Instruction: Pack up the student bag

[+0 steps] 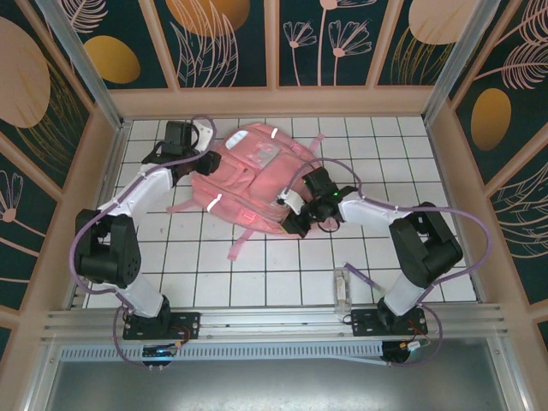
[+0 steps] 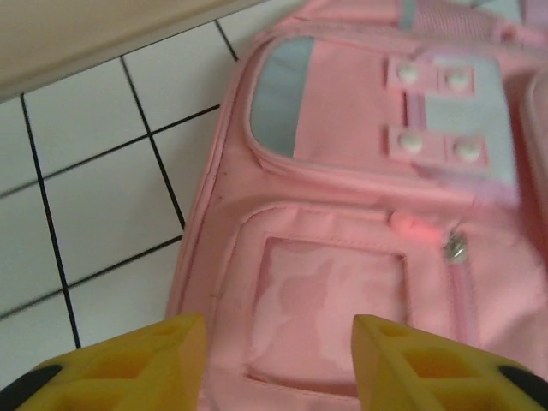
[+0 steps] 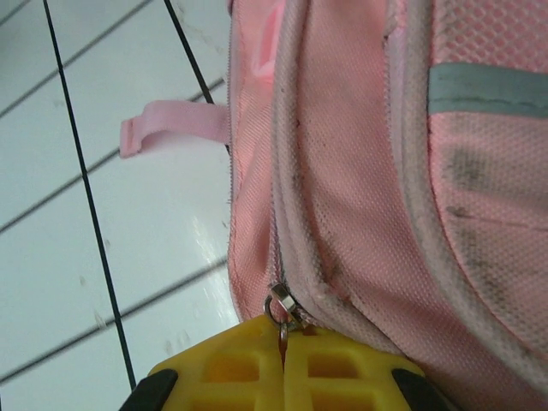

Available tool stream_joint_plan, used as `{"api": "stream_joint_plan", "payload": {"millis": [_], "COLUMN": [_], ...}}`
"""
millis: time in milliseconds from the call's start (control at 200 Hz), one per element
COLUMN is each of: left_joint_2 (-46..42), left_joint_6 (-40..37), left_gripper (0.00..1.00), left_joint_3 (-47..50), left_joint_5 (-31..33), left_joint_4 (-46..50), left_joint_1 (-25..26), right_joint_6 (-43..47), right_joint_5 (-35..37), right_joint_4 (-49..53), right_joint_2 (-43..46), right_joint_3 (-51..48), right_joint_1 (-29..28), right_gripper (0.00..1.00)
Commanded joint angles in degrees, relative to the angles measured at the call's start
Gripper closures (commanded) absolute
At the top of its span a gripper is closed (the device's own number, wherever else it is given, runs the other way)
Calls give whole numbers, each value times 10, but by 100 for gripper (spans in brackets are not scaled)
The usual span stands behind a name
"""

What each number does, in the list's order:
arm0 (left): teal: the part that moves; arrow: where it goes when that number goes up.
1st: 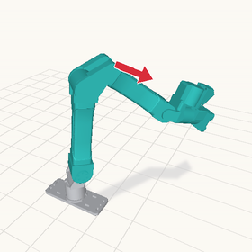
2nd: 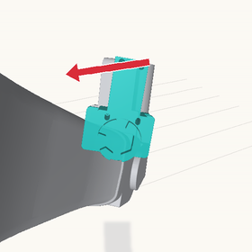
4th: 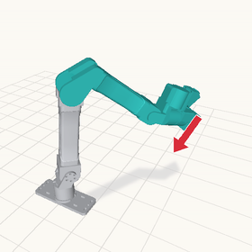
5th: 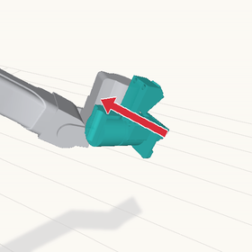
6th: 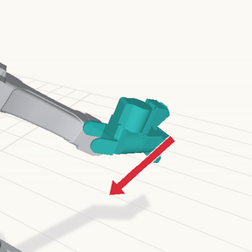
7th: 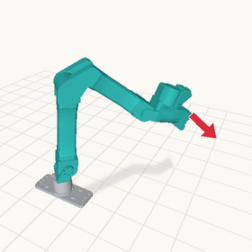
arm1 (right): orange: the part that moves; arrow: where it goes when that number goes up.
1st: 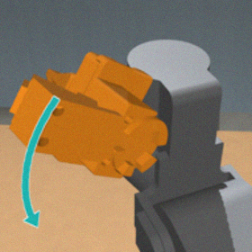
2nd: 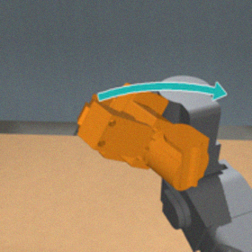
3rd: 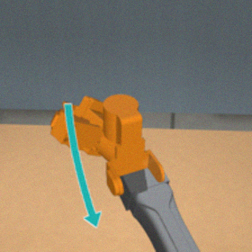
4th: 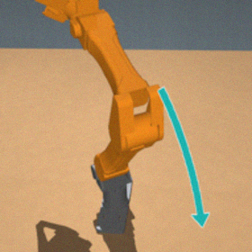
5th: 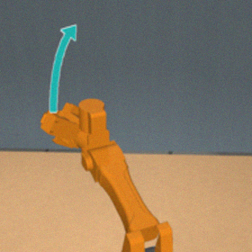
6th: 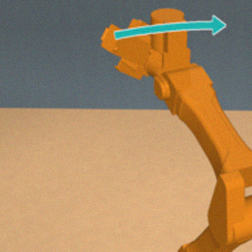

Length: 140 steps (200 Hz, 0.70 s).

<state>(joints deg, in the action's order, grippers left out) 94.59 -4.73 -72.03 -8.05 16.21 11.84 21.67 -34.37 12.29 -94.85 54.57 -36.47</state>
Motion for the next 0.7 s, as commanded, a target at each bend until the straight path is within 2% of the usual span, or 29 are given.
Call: {"api": "stream_joint_plan", "payload": {"millis": [0,55,80,95,100,105,110,120,135,320,415,601,656,696], "left_joint_2": [-23,-48,-60,-69,-71,-74,-76,-81,-88,-115,-126,-105,-103,-101], "left_joint_6": [176,224,252,269,276,282,288,299,311,439,485,534,540,540], "left_gripper": [49,46,42,33,26,14,7,3,1,1,1,1,8,19], "left_joint_3": [12,53,72,82,86,89,92,99,108,180,212,202,196,192], "left_joint_5": [-55,-133,-149,-150,-150,-150,-150,-151,-155,-211,-180,-135,-121,-107], "left_joint_4": [119,125,127,130,131,131,132,133,135,124,80,34,24,22], "left_joint_1": [1,2,3,3,3,4,4,4,4,3,8,16,19,22], "right_joint_6": [-87,-112,-120,-124,-126,-127,-128,-130,-130,-118,-120,-128,-131,-133], "right_joint_5": [1,16,21,25,26,27,29,30,29,21,26,59,69,75], "right_joint_4": [-158,-206,-222,-231,-234,-236,-239,-245,-251,-293,-311,-344,-347,-346], "right_joint_2": [-12,-19,-22,-24,-24,-25,-25,-26,-28,-52,-64,-86,-93,-97], "right_joint_3": [-5,-13,-14,-16,-16,-16,-16,-17,-18,-14,-11,-1,3,7], "right_joint_1": [-40,-55,-61,-65,-66,-68,-69,-72,-75,-111,-130,-168,-175,-179], "right_gripper": [100,100,100,100,100,100,100,100,100,100,100,100,100,100]}}
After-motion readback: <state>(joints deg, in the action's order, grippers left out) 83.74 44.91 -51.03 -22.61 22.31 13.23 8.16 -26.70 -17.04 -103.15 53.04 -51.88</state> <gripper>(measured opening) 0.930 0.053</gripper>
